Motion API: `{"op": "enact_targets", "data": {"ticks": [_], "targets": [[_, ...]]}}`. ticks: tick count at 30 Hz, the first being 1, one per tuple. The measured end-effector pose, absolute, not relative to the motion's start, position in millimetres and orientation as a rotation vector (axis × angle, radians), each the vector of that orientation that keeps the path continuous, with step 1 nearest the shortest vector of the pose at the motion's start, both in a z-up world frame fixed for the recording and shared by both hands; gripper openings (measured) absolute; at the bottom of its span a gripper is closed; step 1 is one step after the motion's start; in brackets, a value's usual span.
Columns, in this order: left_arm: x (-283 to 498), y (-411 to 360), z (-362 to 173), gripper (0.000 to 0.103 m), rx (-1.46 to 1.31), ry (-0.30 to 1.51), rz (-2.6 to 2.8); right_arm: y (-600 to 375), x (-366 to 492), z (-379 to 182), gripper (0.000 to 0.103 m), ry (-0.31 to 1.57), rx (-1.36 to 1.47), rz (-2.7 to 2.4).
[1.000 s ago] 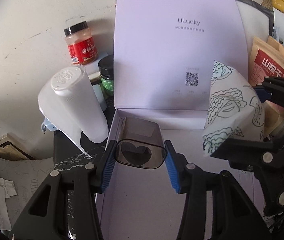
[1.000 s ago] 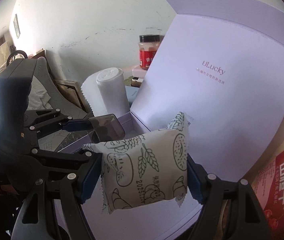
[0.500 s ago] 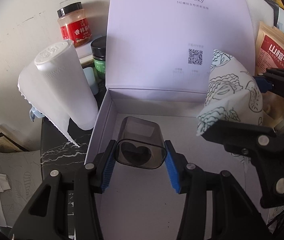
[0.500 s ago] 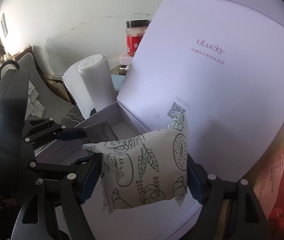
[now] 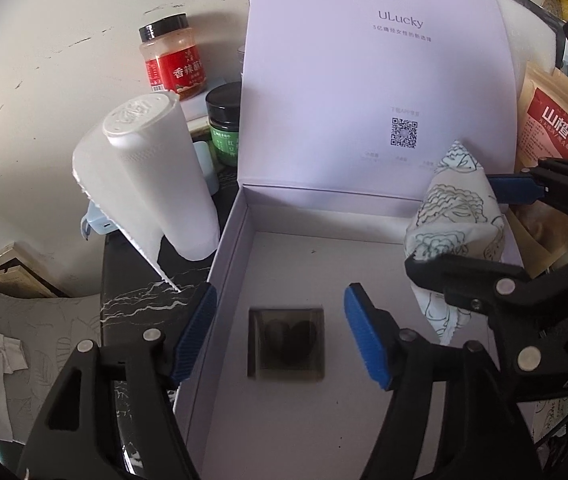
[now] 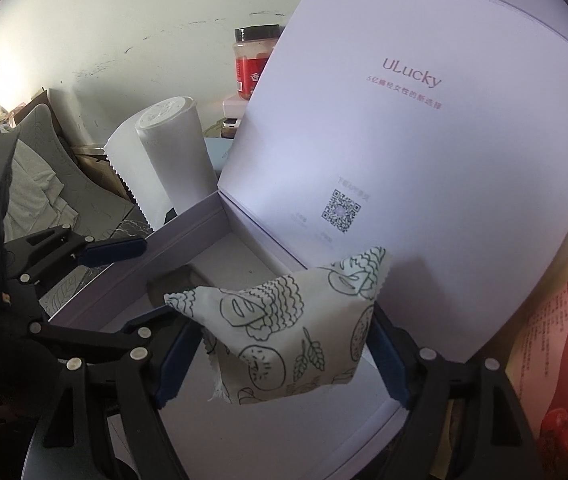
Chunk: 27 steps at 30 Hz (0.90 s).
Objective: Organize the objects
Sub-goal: 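Lower the cup and pouch into the box and open both grippers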
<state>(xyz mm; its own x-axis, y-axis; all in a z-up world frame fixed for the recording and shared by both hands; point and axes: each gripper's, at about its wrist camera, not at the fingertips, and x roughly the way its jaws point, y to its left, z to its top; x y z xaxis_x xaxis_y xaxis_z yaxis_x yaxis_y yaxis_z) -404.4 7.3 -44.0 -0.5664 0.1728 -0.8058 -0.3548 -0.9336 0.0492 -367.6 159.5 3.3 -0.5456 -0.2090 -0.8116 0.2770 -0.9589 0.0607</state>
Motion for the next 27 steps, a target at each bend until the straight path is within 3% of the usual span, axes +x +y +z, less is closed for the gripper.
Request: {"op": "enact_targets", "data": {"ticks": [2,27], "targets": [[-402.7,4.9,-40.6,0.066,-1.271,0.287,2.528,159.0,-366.3,5.9,0.086,0.113,1.320,-2.546],[-327.5,-15.6,52.5,0.066,-1.135,0.206,2.632,153.6,-307.7,90.0,0.087,0.148,1.091,-2.660]]}}
